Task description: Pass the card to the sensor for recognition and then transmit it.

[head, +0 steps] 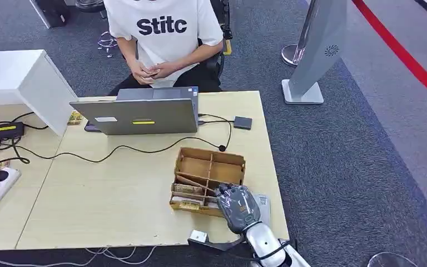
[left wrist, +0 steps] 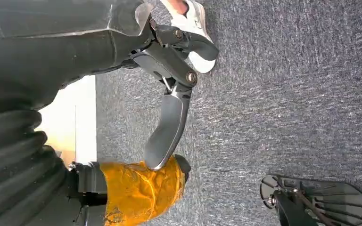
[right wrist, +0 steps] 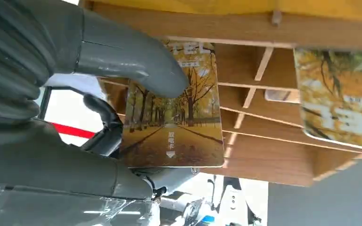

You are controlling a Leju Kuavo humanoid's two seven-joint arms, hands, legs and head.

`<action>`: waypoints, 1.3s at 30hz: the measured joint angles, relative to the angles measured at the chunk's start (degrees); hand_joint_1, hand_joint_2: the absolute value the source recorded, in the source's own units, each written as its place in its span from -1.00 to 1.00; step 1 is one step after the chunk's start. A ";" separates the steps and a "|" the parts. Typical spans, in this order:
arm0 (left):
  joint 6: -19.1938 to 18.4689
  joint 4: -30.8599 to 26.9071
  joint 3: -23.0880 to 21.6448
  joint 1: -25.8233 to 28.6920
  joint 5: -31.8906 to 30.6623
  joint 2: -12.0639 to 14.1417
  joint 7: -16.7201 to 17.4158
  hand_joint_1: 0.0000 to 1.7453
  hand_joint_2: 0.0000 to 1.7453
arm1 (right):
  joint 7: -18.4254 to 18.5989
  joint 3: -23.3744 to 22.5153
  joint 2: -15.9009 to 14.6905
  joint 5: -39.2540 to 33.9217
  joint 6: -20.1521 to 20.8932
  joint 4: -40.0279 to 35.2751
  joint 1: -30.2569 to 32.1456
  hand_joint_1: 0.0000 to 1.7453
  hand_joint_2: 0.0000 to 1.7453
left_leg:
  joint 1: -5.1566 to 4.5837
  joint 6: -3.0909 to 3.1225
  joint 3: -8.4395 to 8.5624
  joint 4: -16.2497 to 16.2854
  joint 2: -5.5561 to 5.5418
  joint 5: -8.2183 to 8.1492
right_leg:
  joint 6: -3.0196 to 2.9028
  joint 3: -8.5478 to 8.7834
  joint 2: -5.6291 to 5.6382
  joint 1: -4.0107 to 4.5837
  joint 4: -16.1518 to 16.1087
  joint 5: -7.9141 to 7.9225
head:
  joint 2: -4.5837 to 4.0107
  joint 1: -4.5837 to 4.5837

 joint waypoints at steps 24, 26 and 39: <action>0.00 0.00 0.00 0.19 0.00 0.11 0.81 -1.00 1.00 | -2.12 -1.38 5.11 -8.01 8.73 -27.08 -1.64 0.86 1.00 | 0.00 -0.01 -0.07 0.00 0.02 0.04 | -0.02 -0.07 0.01 0.00 0.01 0.04 | 0.00 -0.02; -0.02 0.00 -0.07 0.08 -0.39 0.11 0.81 -1.00 1.00 | -2.76 -0.90 5.36 -12.03 10.21 -26.51 -3.47 0.86 1.00 | 0.00 -0.02 -0.07 0.00 0.01 0.06 | -0.03 -0.06 0.01 0.00 0.01 0.04 | 0.00 0.00; -0.50 0.00 -1.36 -0.42 -2.56 0.63 0.63 -1.00 1.00 | 1.40 0.31 10.69 -21.68 16.79 -13.98 -16.90 1.00 1.00 | 0.03 -0.05 -0.06 0.00 0.03 0.12 | -0.08 -0.07 0.02 0.03 0.05 0.08 | 0.00 0.00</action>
